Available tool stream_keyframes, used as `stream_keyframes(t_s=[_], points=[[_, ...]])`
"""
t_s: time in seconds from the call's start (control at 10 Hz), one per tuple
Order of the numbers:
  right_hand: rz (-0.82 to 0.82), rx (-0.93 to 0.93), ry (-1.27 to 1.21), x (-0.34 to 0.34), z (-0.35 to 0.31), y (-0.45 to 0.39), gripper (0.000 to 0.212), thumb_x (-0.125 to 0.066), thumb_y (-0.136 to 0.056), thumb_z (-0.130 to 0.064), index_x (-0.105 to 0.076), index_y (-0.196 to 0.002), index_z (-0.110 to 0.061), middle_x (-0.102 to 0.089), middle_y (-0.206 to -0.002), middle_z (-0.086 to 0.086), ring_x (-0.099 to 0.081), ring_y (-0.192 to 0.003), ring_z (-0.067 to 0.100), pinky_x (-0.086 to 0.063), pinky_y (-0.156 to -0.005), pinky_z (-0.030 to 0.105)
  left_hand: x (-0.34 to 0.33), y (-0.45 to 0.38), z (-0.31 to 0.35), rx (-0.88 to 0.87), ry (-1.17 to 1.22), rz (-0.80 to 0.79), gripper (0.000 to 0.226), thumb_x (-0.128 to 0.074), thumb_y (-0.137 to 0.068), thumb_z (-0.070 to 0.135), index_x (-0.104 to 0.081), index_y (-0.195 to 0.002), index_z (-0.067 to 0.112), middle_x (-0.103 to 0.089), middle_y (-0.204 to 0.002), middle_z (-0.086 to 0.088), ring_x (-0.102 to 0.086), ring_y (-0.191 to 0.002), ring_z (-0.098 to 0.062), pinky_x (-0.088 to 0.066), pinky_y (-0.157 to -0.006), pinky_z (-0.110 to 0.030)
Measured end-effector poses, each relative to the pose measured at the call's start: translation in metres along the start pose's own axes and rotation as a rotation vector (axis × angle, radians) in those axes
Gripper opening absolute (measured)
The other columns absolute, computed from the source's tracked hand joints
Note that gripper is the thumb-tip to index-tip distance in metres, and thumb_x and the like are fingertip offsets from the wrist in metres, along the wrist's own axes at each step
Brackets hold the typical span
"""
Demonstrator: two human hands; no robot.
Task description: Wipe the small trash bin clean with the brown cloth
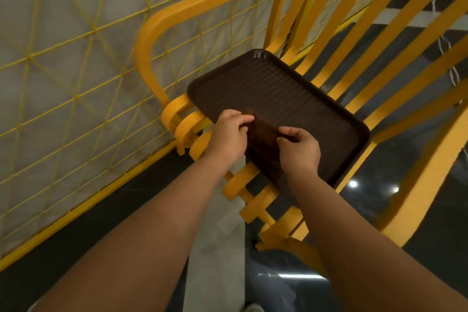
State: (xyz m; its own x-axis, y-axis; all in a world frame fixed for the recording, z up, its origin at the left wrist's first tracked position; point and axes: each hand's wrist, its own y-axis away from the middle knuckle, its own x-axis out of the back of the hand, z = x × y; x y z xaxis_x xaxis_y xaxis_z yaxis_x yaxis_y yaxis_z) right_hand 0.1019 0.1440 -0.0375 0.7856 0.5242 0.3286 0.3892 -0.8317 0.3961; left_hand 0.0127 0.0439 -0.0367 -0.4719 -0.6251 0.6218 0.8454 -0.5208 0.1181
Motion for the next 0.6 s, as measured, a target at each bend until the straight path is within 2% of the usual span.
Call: stream_keyframes(t_s=[0.1,0.2,0.3,0.4,0.5,0.6], points=[[0.028,0.0,0.1,-0.007,0.01,-0.006,0.019,-0.059,-0.09,-0.018,-0.064,-0.103,-0.031,-0.058,-0.117,-0.002,-0.057,-0.099,0.012,-0.053,-0.081,0.03,-0.013,-0.008,-0.009,-0.057,-0.219,-0.233,0.046,-0.038,-0.102,0.017,-0.036,-0.148,0.016,-0.013,-0.161,-0.002,-0.01,-0.148,-0.02,-0.012,-0.119,-0.037],[0.083,0.162,0.477,-0.013,0.023,-0.002,0.031,-0.059,-0.09,-0.02,-0.061,-0.12,-0.025,-0.036,-0.144,0.004,-0.034,-0.131,0.024,-0.035,-0.107,0.042,-0.018,-0.003,-0.022,-0.165,-0.684,-0.382,0.052,-0.024,-0.103,0.034,-0.019,-0.153,0.019,-0.003,-0.163,-0.001,0.007,-0.149,-0.019,0.011,-0.114,-0.055],[0.114,0.55,0.701,-0.015,0.027,0.009,0.036,-0.051,-0.092,-0.015,-0.06,-0.126,-0.02,-0.043,-0.143,0.008,-0.03,-0.136,0.025,-0.02,-0.114,0.046,-0.017,0.008,-0.026,-0.193,-0.837,-0.39,0.059,-0.014,-0.101,0.047,-0.009,-0.154,0.021,0.001,-0.163,-0.001,0.011,-0.148,-0.019,0.019,-0.112,-0.058],[-0.174,0.566,0.937,-0.018,0.035,0.015,0.044,-0.035,-0.099,-0.024,-0.042,-0.142,-0.017,-0.038,-0.15,0.005,-0.022,-0.141,0.024,-0.007,-0.117,0.045,-0.011,0.018,-0.025,-0.148,-0.873,-0.397,0.062,-0.009,-0.099,0.05,0.0,-0.154,0.023,0.017,-0.161,-0.001,0.024,-0.145,-0.019,0.023,-0.111,-0.054],[-0.29,0.476,0.992,-0.014,0.031,0.021,0.049,-0.028,-0.101,-0.031,-0.027,-0.148,-0.018,-0.02,-0.157,0.003,-0.007,-0.145,0.023,0.001,-0.117,0.042,0.006,0.034,-0.028,-0.101,-0.795,-0.376,0.06,-0.013,-0.101,0.045,0.003,-0.154,0.023,0.024,-0.159,0.0,0.028,-0.143,-0.018,0.024,-0.11,-0.05],[-0.293,0.541,0.947,-0.015,0.018,0.039,0.049,-0.029,-0.1,-0.03,-0.028,-0.148,-0.018,-0.019,-0.158,0.003,-0.007,-0.145,0.024,0.001,-0.116,0.041,0.034,0.06,-0.042,-0.067,-0.799,-0.363,0.06,-0.016,-0.101,0.042,0.007,-0.154,0.022,0.027,-0.158,0.0,0.03,-0.143,-0.018,0.024,-0.109,-0.048]])
